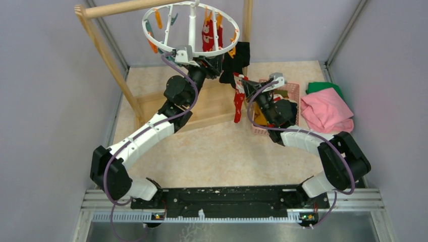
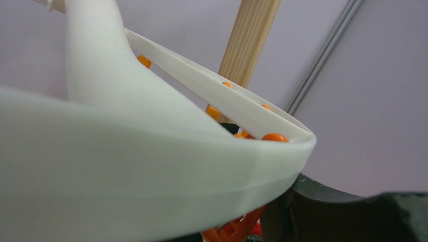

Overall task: Clip the socks to the hanger
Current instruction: Open the clamp at the hanger.

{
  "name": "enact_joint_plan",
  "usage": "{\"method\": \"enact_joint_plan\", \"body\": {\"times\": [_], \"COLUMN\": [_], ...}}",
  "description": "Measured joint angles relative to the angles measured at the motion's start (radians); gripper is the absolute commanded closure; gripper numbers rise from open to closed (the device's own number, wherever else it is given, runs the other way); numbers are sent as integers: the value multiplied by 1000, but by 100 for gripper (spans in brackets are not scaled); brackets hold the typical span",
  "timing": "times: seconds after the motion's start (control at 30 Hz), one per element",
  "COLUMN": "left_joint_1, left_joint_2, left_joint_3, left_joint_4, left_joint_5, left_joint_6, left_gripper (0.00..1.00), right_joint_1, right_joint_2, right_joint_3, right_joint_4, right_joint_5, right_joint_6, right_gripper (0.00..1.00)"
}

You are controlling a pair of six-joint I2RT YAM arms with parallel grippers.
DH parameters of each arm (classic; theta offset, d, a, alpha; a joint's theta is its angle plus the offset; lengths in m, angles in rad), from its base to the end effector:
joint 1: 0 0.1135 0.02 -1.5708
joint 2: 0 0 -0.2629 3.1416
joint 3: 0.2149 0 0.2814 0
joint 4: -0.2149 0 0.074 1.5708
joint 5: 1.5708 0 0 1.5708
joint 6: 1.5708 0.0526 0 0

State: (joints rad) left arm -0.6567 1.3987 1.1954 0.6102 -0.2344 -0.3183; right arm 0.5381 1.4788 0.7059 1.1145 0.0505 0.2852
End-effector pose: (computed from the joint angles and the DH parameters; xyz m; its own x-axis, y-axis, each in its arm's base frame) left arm 0.3015 -0.2170 0.4253 0.1647 -0.5113 -0.8435 0.5016 0.7797 -0.3747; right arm 0.3052 0.1790 0.2687 0.1435 0.4129 -0.8994 -0.5329 0.7980 0.2813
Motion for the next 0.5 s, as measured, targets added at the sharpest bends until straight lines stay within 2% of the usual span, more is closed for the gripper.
{"method": "enact_joint_plan", "body": {"times": [0.2,0.5], "left_joint_1": [0,-4], "left_joint_2": [0,0], "left_joint_3": [0,0], "left_joint_4": [-1,-6], "left_joint_5": [2,13], "left_joint_6": [0,-5], "left_gripper": [57,67], "right_joint_1": [0,0], "right_joint_2": [0,0], "right_joint_3": [0,0], "right_joint_4": [0,0], "right_joint_5": [0,0], "right_joint_6": [0,0], "right_gripper": [100,100]}}
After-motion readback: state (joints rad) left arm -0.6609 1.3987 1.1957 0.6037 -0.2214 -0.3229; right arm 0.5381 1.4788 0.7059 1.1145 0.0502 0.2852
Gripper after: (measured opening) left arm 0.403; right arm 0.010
